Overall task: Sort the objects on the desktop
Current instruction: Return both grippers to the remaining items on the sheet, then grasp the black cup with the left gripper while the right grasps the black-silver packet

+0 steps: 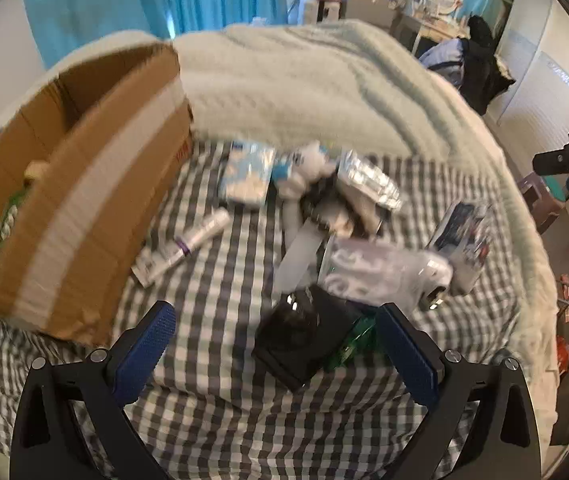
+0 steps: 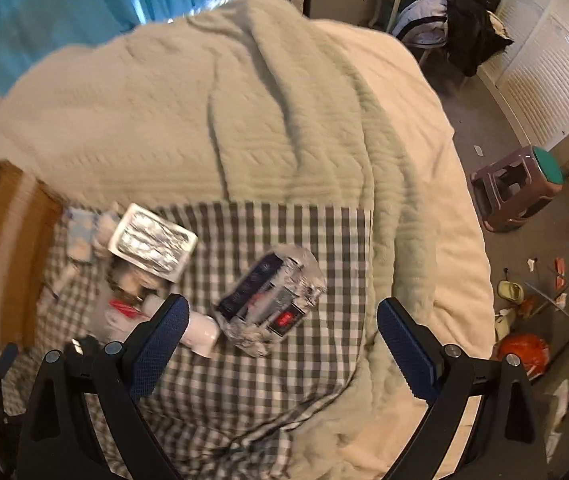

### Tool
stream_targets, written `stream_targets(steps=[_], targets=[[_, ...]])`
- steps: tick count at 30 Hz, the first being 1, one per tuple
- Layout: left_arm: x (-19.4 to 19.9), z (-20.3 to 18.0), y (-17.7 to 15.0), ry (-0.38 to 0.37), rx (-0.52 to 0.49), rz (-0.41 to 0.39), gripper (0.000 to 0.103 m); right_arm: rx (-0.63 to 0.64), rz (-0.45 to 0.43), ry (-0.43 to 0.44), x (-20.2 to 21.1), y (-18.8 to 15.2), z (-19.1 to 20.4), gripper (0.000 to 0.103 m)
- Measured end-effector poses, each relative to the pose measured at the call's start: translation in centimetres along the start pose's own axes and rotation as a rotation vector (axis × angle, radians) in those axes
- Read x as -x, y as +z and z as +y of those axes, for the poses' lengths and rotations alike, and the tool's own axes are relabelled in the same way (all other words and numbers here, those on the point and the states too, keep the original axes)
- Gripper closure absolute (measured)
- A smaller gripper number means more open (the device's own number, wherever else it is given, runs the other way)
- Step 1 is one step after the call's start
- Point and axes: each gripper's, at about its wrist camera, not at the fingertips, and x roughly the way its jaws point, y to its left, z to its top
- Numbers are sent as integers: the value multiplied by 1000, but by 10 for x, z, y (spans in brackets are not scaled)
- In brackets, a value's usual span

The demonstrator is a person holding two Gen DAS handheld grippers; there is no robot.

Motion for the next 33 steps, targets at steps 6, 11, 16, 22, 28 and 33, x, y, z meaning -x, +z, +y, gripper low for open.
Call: stream_targets(steps=[6,11,16,22,28,33], targets=[[-27,13,-15,0,76,45,0,-48,85,68,-40,-5,-3,7],[-40,22,-19,-55,152,61,1,-106,161,115,-70,-6,-1,7],[-40,10,-15,-61,100,43,2,-139,236,136,-102,-11,3,7],[-42,-8,-17,-88,14,40,3,-160,293,165,-128,-14,8,7],[-63,-7,-16,-92,8,94,32,-166,336,166,-145,-17,6,16],[-62,0,-10,-111,50,88,49,-126,351,144,-150,-22,6,52]])
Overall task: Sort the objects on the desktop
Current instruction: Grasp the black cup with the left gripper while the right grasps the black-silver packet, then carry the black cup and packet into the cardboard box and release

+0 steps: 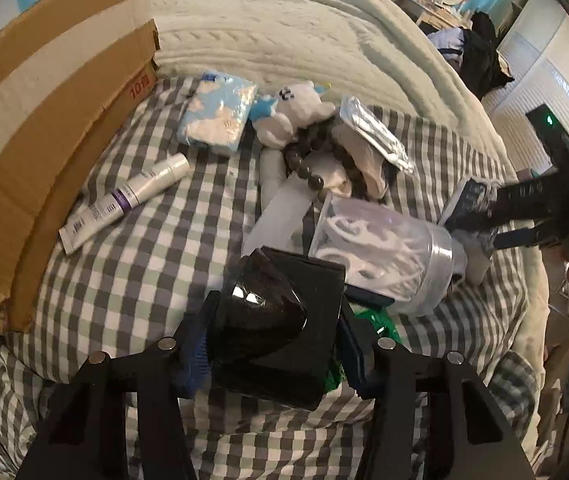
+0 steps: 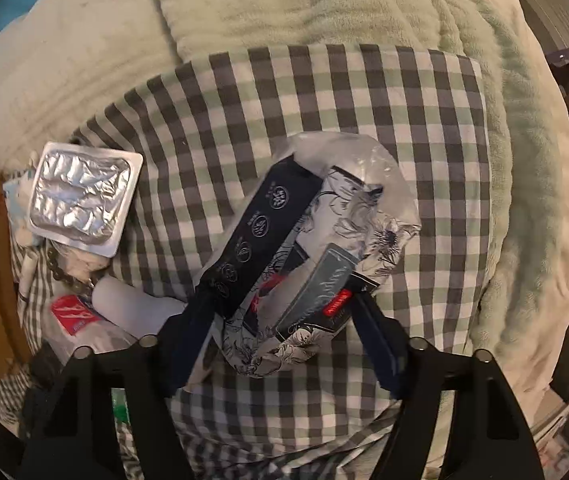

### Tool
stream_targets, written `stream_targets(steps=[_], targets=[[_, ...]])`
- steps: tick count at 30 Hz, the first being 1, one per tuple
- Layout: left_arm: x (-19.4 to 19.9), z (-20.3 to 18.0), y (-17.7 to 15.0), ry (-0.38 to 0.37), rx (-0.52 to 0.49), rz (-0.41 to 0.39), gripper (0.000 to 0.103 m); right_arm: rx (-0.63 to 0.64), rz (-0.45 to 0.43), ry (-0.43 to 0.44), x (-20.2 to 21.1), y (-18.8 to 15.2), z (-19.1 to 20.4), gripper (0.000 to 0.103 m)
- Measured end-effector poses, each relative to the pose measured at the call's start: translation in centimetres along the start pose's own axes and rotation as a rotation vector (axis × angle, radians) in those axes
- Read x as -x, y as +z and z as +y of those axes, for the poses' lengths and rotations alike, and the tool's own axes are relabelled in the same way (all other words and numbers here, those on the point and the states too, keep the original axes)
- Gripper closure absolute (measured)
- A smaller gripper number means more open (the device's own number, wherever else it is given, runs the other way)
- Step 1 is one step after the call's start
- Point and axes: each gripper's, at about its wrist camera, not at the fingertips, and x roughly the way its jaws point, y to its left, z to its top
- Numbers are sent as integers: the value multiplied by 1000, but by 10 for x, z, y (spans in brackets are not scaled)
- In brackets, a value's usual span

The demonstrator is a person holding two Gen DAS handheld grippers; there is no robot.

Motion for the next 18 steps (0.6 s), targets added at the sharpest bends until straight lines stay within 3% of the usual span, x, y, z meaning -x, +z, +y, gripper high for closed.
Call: stream_targets(steps=[6,10,18], targets=[[8,5,7,16,18,-23,60,50,0,-11,5,-6,3,79],[10,8,7,17,14,-11,83,103,-56,-54,25,-13,10,92],[33,13,8,-25,42,-53,83,198,-201,-78,97,-39,33,98]])
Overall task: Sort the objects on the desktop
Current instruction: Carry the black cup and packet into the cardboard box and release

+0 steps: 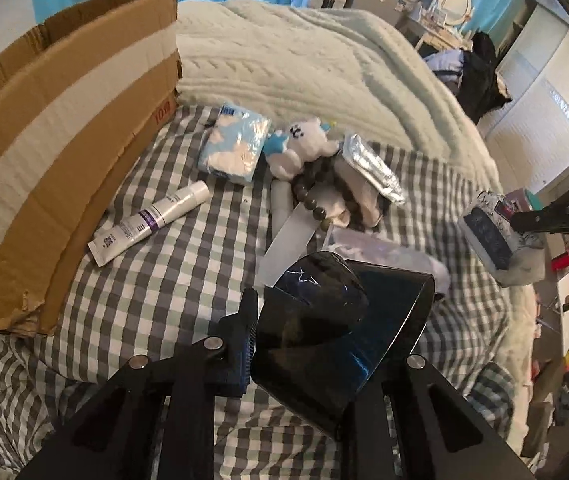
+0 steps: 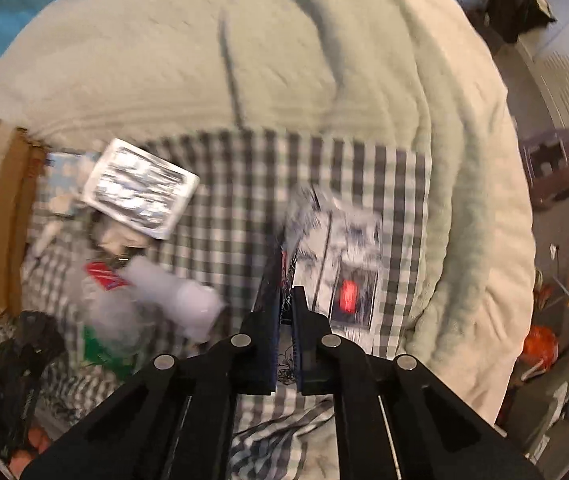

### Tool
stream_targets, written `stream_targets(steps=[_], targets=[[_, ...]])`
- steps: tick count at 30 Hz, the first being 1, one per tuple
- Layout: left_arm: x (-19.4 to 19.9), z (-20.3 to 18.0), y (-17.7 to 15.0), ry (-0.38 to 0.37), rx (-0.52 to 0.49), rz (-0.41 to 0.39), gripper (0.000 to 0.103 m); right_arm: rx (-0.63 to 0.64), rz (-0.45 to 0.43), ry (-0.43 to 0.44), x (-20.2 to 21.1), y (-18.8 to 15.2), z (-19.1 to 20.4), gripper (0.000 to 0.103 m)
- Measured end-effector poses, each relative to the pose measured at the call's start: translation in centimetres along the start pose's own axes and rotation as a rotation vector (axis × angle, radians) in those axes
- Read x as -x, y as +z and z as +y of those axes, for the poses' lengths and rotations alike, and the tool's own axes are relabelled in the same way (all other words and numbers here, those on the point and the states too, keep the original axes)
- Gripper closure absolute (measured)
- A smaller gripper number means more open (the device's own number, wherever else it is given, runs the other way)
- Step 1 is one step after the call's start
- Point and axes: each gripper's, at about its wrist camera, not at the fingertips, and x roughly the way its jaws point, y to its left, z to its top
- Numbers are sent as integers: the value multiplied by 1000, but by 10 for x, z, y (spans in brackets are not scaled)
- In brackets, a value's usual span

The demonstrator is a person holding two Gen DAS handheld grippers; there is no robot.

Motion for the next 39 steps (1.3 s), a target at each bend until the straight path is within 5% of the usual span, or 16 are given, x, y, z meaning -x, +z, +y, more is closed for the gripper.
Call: stream_targets(steps=[16,26,39], targets=[[104,34,60,-7,73,-124,83,122,-204,130,118,-18,98,98],[182,82,122,126,-22,-215,83,214,-254,249,140,-9,194,98],[154,186,136,173,202,-105,83,307,-273,435,132,18,326,98]])
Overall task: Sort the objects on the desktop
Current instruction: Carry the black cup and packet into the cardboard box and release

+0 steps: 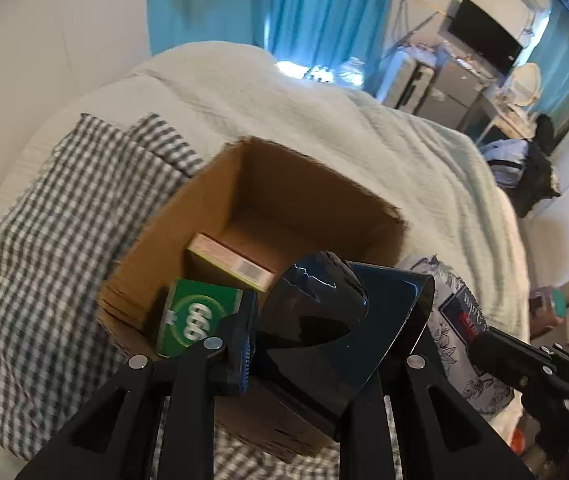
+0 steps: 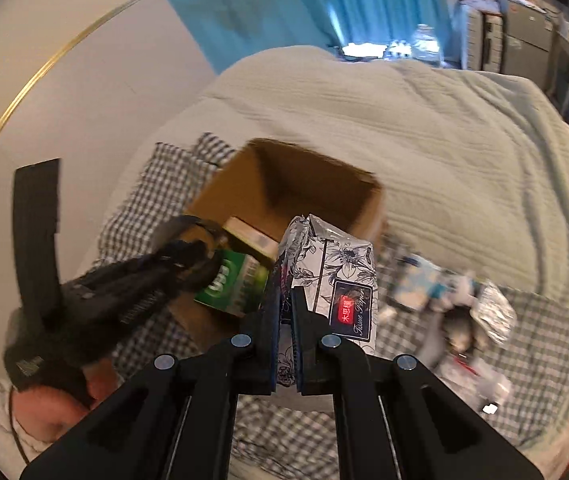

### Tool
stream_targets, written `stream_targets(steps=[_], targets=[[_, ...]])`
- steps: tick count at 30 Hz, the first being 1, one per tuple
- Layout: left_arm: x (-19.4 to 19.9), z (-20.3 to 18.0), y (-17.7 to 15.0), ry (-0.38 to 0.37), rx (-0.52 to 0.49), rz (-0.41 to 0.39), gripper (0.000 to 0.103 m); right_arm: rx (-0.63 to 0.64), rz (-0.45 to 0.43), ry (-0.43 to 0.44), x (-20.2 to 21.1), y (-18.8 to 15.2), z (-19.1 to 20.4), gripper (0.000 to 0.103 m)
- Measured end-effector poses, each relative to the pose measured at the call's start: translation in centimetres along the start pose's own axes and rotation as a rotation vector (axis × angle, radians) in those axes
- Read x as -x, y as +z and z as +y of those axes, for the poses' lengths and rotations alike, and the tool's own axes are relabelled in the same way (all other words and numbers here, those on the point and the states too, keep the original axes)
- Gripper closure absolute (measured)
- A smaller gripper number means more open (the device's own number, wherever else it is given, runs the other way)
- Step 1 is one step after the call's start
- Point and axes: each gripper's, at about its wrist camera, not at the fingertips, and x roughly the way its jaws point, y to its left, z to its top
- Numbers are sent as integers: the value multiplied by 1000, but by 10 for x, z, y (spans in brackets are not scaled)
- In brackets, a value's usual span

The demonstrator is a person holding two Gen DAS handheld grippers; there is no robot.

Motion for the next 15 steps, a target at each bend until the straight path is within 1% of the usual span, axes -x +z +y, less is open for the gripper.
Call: stream_targets(steps=[2,5,6,7,8,9,10,11,12,13,15], targets=[[-7,7,4,26,-6,10,83,10,-3,11,-12,5,10,98],[-14,20,7,32,13,34,83,-3,-11,31,-25,9,16,98],[-16,23,7,33,19,42,81,-10,-16,35,-28,11,16,98],[-17,28,9,36,28,46,77,-17,-25,37,-32,12,16,98],[-17,30,8,43,32,46,72,-23,-32,37,-34,14,15,95],[-16,34,10,53,42,45,60,-21,-34,33,-36,16,15,91],[-16,35,10,66,50,48,43,-20,-44,19,-35,17,14,83],[-16,37,11,87,60,52,33,-19,-51,10,-35,19,13,78],[-16,39,11,96,64,53,19,-20,-58,4,-34,21,13,78],[-15,39,11,95,69,51,16,-24,-63,-1,-32,22,10,77],[-12,37,13,88,66,52,16,-35,-72,-9,-25,24,3,77]])
